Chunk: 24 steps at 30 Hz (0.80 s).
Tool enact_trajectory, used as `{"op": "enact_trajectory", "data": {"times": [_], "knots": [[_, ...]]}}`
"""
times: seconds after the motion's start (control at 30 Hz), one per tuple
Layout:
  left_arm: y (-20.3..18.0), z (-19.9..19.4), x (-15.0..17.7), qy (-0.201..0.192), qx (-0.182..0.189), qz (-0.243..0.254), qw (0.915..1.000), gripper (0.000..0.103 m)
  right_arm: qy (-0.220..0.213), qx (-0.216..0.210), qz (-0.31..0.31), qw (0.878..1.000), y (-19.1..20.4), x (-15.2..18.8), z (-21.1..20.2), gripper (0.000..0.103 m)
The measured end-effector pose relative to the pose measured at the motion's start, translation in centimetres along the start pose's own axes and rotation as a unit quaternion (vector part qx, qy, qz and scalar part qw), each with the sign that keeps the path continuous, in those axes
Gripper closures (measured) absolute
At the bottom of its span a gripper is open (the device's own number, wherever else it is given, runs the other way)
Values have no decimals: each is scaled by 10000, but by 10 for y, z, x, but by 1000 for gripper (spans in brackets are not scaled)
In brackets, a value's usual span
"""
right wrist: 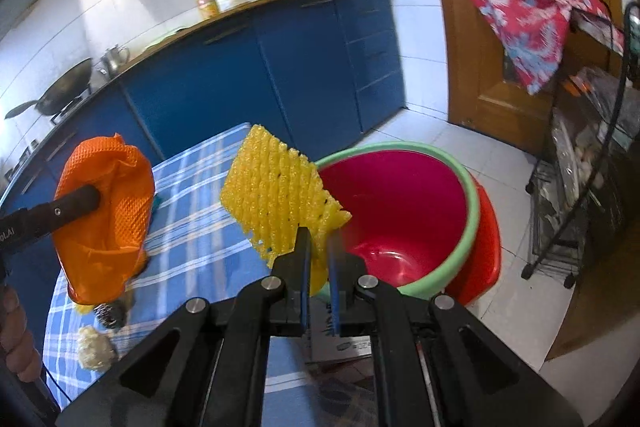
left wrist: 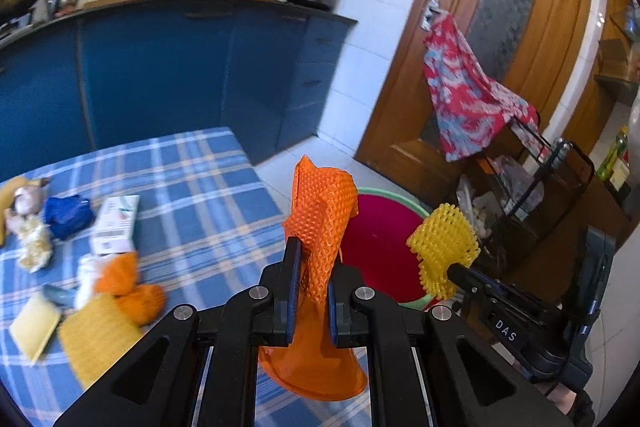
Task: Collect trash
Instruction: 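Carry the orange bag and yellow net with both tools over the red bucket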
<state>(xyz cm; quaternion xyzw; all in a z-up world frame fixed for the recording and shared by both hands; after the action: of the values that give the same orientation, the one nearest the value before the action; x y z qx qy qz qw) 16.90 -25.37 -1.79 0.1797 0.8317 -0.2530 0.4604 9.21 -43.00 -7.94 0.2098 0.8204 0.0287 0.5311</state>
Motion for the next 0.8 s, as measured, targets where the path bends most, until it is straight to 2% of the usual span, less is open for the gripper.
{"op": "enact_trajectory", "data": {"times": [0.17,0.37,0.6,0.8], "knots": [[-24,32,4,194,175,67,9996,92,73,175,182,9997,-28,3,12,92],[-52,72,9,217,429,79,9988,92,117,330,407,9986,-56,8,25,92],[-64,121,30,577,332,160,9977,92,222,468,643,9966,-81,17,42,92],[-64,141,39,732,206,298,9967,92,335,483,761,9954,-93,26,59,92]]}}
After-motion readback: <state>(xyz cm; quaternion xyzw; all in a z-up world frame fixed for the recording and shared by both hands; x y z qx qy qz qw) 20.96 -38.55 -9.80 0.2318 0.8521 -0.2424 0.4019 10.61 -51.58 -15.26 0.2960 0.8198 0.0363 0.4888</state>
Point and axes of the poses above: each gripper's, at about its wrist camera, not at the fingertips, and z roughly the way its jaws point, y to its left, x to its underside, the point moved 7 cm from there along z, roughly the way its jaws point, and after that the axes turned 13 degrees about -y, right-handed, at the moved point
